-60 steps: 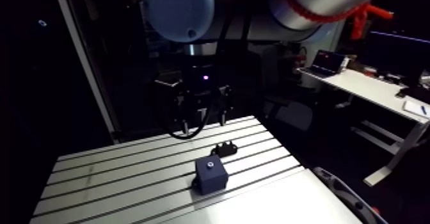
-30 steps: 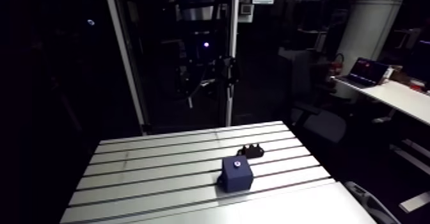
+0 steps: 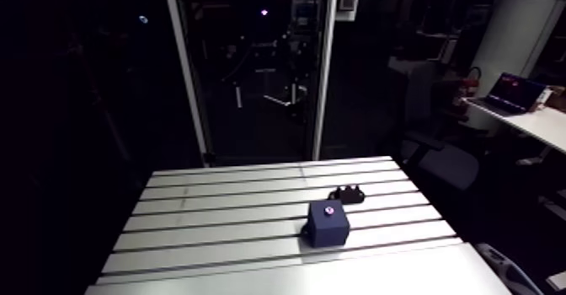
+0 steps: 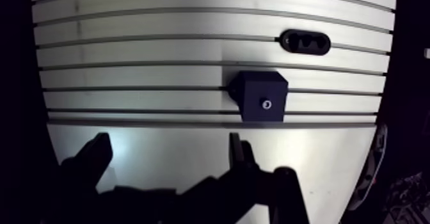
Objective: Pick up the M10 bolt and insert it into the hole until fully seated.
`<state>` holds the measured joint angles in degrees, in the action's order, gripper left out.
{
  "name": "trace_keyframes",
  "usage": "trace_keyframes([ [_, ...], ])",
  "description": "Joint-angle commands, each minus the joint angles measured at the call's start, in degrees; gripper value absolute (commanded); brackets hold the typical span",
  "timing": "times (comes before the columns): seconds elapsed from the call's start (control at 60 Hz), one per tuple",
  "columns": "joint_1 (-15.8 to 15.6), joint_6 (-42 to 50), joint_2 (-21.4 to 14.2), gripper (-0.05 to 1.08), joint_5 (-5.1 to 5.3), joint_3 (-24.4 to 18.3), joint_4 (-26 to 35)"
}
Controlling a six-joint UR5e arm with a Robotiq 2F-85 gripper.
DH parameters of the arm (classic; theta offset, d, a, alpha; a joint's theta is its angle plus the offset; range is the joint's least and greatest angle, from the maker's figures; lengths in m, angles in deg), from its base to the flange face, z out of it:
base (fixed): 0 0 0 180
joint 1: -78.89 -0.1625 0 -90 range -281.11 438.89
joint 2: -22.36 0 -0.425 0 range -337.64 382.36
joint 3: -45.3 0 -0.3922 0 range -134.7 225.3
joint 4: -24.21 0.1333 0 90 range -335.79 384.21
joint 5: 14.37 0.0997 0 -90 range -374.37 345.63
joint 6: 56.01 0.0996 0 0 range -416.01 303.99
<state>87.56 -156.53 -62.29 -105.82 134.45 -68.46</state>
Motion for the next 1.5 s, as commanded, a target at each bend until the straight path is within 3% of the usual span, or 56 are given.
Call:
trace_keyframes([
  [0.017, 0.2, -0.3, -0.3, 0.01, 0.09, -2.8, 4.3],
  [0.083, -0.2, -0.3, -0.7, 0.01, 0.51, -3.8, 6.0],
  [0.333, -0.7, -0.4, -0.8, 0.01, 0.60, -4.4, 6.2],
  [0.533, -1.8, -0.5, -0.7, 0.01, 0.63, -7.6, 7.8],
  [1.5, -2.3, -0.9, 0.0, 0.01, 0.45, -6.8, 7.6],
])
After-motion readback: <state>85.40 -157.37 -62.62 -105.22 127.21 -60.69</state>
